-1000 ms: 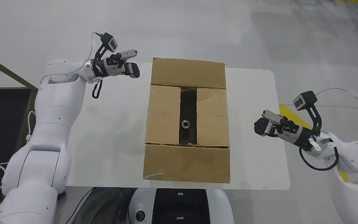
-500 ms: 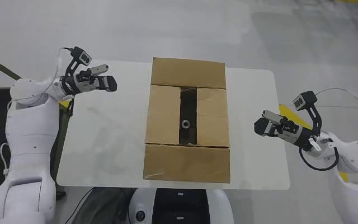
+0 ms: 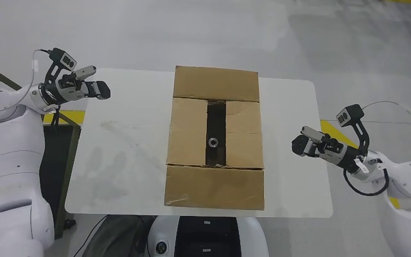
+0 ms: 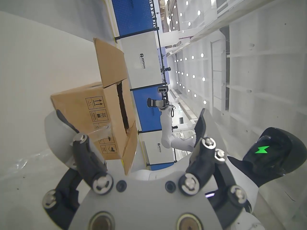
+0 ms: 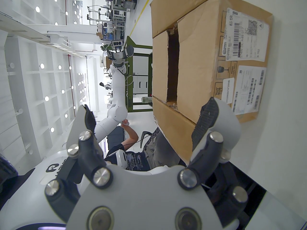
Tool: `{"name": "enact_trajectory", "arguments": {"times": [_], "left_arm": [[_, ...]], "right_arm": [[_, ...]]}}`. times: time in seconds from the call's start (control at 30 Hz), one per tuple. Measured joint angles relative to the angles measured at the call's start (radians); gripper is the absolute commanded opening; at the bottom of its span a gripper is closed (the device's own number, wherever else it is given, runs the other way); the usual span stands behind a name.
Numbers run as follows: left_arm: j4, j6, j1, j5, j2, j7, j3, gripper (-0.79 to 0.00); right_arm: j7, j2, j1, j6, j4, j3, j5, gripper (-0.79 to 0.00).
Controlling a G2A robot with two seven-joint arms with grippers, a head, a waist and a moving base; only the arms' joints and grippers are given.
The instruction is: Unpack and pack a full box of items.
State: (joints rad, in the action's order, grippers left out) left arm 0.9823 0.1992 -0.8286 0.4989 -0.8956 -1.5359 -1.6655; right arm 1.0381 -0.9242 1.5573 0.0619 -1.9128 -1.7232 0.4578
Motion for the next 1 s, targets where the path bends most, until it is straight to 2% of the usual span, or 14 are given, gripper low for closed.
{"name": "enact_trajectory", "arguments": {"times": [0.7, 0.83, 1.0], "left_arm": [[0.0, 0.0, 0.0, 0.0, 0.0, 0.0, 0.0, 0.0], [0.0, 0.0, 0.0, 0.0, 0.0, 0.0, 0.0, 0.0], [0.0, 0.0, 0.0, 0.0, 0.0, 0.0, 0.0, 0.0]], "right_arm": [[-0.014, -0.001, 0.001, 0.0, -0.011, 0.005, -0.003, 0.0], [-0.047, -0.002, -0.026, 0.033, -0.061, 0.06, -0.049, 0.0], [-0.088, -0.013, -0.118, 0.082, -0.089, 0.196, -0.046, 0.0]]}}
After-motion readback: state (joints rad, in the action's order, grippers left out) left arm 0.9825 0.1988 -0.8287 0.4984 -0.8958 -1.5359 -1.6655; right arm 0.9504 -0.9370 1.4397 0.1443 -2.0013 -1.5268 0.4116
